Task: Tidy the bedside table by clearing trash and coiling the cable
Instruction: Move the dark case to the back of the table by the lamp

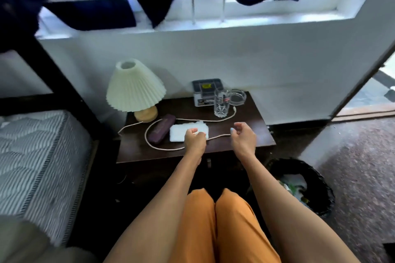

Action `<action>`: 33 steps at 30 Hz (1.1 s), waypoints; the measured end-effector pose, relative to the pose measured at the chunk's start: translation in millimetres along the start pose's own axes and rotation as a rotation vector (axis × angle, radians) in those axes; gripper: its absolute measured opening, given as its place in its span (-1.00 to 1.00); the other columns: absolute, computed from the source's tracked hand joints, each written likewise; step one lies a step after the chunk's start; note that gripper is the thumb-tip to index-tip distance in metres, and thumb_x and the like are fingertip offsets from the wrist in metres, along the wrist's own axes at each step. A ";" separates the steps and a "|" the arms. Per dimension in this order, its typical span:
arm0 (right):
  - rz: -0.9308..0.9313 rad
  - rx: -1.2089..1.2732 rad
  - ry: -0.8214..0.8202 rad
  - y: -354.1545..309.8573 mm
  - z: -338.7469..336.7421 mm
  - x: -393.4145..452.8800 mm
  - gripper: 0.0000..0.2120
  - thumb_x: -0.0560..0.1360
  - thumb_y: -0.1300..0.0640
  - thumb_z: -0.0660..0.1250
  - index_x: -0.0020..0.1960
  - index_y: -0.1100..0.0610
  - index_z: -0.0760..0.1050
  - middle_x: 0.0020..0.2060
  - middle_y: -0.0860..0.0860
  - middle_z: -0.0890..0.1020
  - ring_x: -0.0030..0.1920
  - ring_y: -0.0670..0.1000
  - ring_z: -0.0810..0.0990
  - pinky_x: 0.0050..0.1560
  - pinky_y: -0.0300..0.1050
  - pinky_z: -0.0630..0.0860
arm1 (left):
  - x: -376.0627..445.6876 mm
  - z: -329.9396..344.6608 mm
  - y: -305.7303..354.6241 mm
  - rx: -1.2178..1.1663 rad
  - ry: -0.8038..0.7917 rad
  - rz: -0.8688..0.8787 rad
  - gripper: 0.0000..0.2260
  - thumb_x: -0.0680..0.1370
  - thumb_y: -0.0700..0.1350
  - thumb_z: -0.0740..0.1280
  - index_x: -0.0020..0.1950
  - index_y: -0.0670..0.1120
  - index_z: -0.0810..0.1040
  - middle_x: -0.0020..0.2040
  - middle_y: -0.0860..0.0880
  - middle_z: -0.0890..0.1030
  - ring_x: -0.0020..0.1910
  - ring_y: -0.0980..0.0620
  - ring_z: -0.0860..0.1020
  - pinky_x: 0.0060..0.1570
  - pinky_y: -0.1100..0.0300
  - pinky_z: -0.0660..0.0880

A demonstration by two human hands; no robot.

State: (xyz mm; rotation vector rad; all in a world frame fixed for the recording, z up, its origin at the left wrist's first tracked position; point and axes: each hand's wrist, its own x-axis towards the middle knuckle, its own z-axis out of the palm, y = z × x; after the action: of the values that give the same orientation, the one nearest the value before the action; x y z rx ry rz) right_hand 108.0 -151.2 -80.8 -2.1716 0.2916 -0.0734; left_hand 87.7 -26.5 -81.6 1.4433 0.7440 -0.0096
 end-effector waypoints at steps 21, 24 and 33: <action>-0.231 -0.156 -0.404 -90.0 118.3 -20.5 -0.67 0.57 0.18 0.19 0.31 0.21 0.41 0.25 0.15 0.55 0.27 0.14 0.48 0.24 -0.05 0.37 | 25.4 -121.5 9.1 -0.250 0.236 -0.142 -0.58 0.62 0.09 0.11 0.12 -0.26 0.48 -0.19 -0.11 0.50 -0.20 -0.06 0.51 0.13 0.01 0.49; -0.226 -0.216 -0.465 -86.5 141.1 -0.9 -0.65 0.58 0.16 0.17 0.35 0.20 0.37 0.29 0.13 0.52 0.30 0.14 0.46 0.26 -0.01 0.38 | 45.1 -117.4 -0.4 -0.287 0.219 -0.215 -0.39 0.60 0.21 0.03 0.40 -0.25 0.34 0.14 -0.21 0.55 0.12 -0.15 0.54 0.26 0.01 0.40; -0.254 -0.291 -0.551 -84.6 205.2 46.0 -0.61 0.57 0.21 0.16 0.39 0.25 0.28 0.33 0.21 0.42 0.35 0.21 0.38 0.32 0.04 0.34 | 99.9 -97.2 -12.8 -0.243 0.380 -0.267 -0.36 0.59 0.27 -0.08 0.39 -0.18 0.36 0.35 -0.19 0.44 0.33 -0.18 0.40 0.30 0.02 0.32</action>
State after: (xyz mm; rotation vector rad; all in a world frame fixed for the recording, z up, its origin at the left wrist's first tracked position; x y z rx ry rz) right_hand 200.9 48.7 -133.7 -2.4007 -0.3072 0.4435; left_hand 116.0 100.1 -134.0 1.1171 1.2034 0.1481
